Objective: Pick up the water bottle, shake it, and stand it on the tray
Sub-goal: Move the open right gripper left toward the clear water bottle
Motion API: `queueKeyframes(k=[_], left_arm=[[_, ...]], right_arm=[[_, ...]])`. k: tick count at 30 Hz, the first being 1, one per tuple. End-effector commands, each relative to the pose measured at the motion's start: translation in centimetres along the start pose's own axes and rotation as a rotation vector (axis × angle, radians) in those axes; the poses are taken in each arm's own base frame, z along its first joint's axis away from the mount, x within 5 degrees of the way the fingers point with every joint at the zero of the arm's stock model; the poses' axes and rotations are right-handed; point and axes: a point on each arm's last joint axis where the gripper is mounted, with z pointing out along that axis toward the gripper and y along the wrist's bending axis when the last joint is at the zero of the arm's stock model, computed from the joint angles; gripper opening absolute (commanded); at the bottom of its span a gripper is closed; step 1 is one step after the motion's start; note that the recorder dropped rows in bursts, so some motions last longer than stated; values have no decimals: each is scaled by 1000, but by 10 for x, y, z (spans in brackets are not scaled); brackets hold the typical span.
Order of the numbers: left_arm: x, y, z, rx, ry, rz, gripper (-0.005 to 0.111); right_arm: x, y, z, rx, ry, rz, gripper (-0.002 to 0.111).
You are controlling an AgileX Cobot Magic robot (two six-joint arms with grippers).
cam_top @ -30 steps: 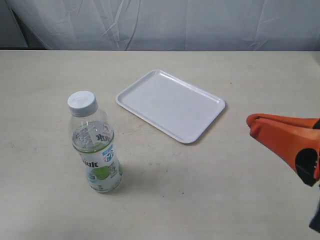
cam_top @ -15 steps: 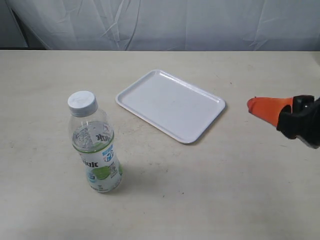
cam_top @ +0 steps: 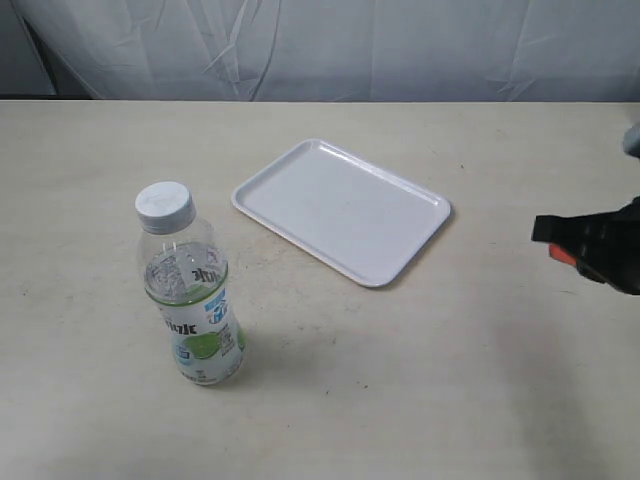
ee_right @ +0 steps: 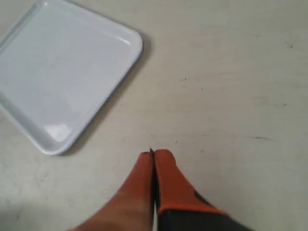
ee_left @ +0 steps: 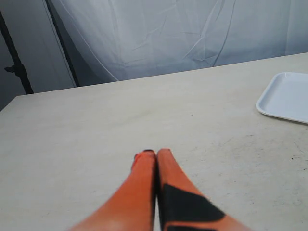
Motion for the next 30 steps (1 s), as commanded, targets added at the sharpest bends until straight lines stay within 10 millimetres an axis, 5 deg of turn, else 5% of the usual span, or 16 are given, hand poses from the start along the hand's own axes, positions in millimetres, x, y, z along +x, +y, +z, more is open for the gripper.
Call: queueKeyframes(k=[1, 10, 18, 22, 24, 28, 29, 30], left_arm=[[0, 0, 0, 1, -13, -9, 0], [0, 0, 0, 1, -13, -13, 0], [0, 0, 0, 1, -13, -11, 0], [0, 0, 0, 1, -13, -11, 0], [0, 0, 0, 1, -13, -11, 0], [0, 0, 0, 1, -13, -11, 0], [0, 0, 0, 1, -13, -11, 0], [0, 0, 0, 1, -13, -11, 0]], right_arm=[[12, 30, 15, -66, 67, -173, -1], [57, 130, -1, -206, -144, -701, -1], [78, 167, -20, -384, -271, -595, -1], [88, 174, -8, -400, -285, -632, 1], [90, 179, 1, -399, -261, -590, 18], [92, 196, 16, -396, -250, -623, 80], [93, 204, 23, -400, -255, -642, 105], [94, 207, 27, -400, -252, -656, 104]])
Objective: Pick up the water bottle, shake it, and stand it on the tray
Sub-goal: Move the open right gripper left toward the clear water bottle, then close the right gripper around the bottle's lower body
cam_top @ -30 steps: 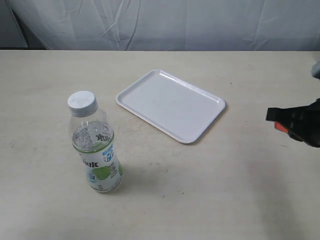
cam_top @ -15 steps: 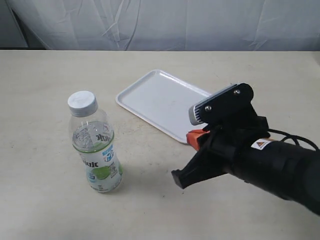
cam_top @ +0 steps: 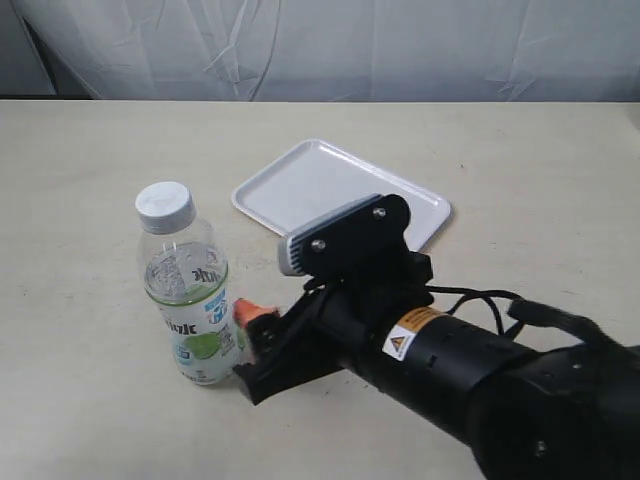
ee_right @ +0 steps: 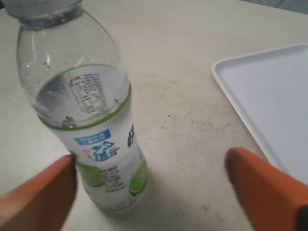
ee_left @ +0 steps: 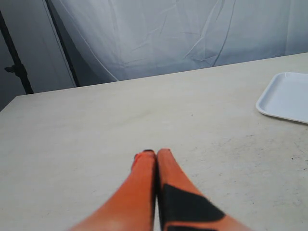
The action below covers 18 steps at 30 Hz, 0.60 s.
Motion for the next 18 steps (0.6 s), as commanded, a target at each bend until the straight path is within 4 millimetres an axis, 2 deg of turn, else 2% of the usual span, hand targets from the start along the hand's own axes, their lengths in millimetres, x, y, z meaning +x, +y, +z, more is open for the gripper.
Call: queueKeyframes(k=[1, 6, 10, 14, 18], left_arm=[[0, 0, 0, 1, -13, -11, 0], [0, 0, 0, 1, -13, -11, 0], [0, 0, 0, 1, -13, -12, 0], [0, 0, 0, 1, -13, -12, 0], [0, 0, 0, 1, -13, -11, 0]], right_arm=[[-4, 10, 21, -11, -21, -55, 104], [-5, 18, 41, -18, 2, -32, 104], [-5, 20, 42, -37, 4, -13, 104], [-10, 25, 42, -81, -56, -111, 104], [-13, 25, 43, -73, -118, -133, 104]])
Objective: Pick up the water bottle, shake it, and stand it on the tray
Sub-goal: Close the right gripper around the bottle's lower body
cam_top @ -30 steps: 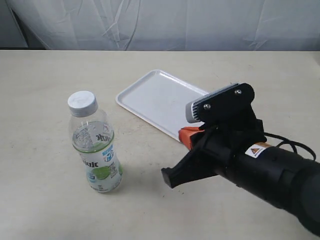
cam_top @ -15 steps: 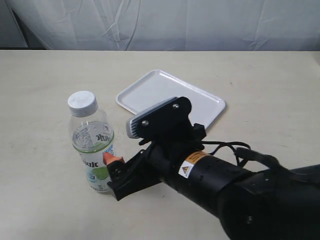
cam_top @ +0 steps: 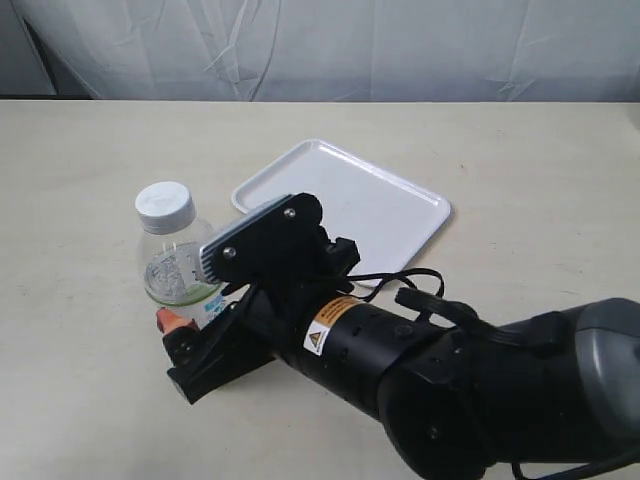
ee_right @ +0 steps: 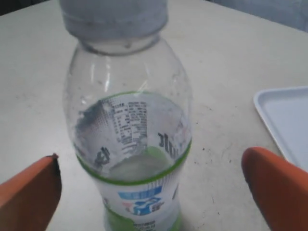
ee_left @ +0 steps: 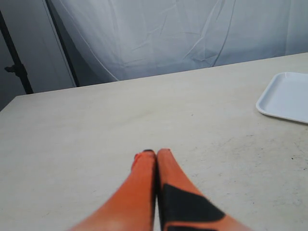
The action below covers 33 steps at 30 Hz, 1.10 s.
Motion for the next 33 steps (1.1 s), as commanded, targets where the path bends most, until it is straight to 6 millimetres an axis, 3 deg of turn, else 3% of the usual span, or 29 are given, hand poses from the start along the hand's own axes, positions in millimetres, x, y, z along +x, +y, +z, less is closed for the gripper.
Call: queueKeyframes(k=[1, 12, 17, 20, 24, 29, 33], left_arm=[[0, 0, 0, 1, -13, -11, 0], [0, 0, 0, 1, -13, -11, 0], [0, 0, 0, 1, -13, -11, 0], [0, 0, 0, 1, -13, -11, 0], [0, 0, 0, 1, -13, -11, 0], [0, 0, 0, 1, -13, -11, 0], [0, 0, 0, 1, -13, -11, 0]], right_arm=[[-5, 1, 4, 2, -75, -38, 104], [-3, 13, 38, -17, -19, -32, 104], [-1, 16, 42, -28, 33, -13, 101], [1, 15, 42, -20, 56, 13, 74], [6, 17, 41, -36, 107, 25, 0], [9, 18, 40, -50, 145, 33, -1], [-1, 17, 35, -46, 126, 61, -1]])
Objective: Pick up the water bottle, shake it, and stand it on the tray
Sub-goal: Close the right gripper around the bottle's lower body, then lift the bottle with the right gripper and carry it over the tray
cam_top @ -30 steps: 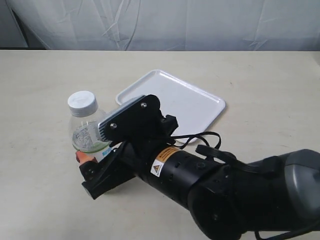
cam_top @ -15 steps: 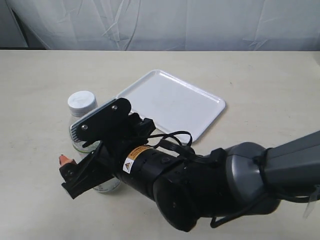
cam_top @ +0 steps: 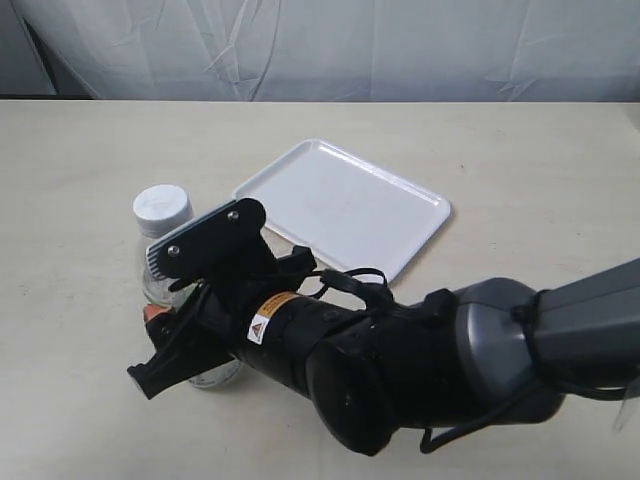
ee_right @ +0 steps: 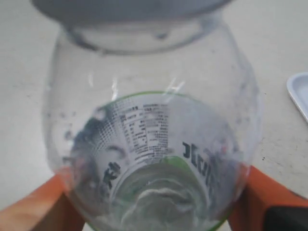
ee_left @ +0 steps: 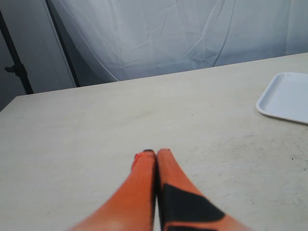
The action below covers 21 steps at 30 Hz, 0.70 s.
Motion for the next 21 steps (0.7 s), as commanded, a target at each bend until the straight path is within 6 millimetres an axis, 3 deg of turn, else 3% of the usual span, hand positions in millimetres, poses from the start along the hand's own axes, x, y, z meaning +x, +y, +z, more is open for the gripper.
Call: queueKeyframes(k=[1, 7, 12, 14, 16, 18, 21], left_arm=[[0, 0, 0, 1, -13, -11, 0], [0, 0, 0, 1, -13, -11, 0], [0, 0, 0, 1, -13, -11, 0], [0, 0, 0, 1, -13, -11, 0], [0, 0, 0, 1, -13, -11, 0], [0, 0, 0, 1, -13, -11, 0], [0, 0, 0, 1, -13, -11, 0]], right_arm=[[-6, 0, -8, -5, 23, 47, -1], [-31, -36, -33, 278, -18, 80, -1], [-40, -78, -80, 789, 49, 85, -1], [-46, -72, -85, 682, 50, 108, -1], [-57, -42, -80, 294, 47, -61, -1], [-65, -31, -84, 162, 11, -214, -1], [-67, -71, -102, 628, -44, 140, -1]])
